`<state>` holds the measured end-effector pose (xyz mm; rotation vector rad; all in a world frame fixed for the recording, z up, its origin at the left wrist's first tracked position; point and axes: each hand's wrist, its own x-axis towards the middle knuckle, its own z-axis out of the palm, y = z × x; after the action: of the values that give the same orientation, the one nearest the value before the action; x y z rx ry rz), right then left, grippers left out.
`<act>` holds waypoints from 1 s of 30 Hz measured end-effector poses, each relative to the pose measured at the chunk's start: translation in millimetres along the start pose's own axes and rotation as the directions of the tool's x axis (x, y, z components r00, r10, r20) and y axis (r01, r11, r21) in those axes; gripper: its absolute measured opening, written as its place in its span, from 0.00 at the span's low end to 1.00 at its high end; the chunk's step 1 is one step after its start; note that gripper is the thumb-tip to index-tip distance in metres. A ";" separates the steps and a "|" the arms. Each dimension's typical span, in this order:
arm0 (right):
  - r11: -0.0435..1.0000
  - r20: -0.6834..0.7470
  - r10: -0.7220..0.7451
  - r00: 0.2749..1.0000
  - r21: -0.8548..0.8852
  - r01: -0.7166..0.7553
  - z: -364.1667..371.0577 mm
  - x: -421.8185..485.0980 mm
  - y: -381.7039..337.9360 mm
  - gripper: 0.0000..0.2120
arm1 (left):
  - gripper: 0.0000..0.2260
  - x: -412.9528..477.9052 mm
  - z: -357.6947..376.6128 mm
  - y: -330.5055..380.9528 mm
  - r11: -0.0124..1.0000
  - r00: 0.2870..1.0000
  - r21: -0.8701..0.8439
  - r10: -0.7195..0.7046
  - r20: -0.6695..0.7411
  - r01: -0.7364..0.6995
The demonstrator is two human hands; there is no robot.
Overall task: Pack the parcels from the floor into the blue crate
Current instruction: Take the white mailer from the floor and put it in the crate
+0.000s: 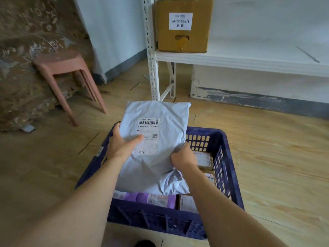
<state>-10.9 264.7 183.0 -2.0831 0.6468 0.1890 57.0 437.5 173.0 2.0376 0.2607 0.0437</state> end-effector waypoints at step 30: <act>0.796 0.105 -0.359 0.927 -0.485 0.363 98.7 80.1 36.8 0.33 | 0.57 57.4 67.2 -67.2 0.442 0.856 0.799 -0.121 0.503 -0.408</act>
<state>49.2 299.0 70.2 -2.6608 0.1820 0.1536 111.5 420.1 77.9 3.0454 -0.3413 -0.6625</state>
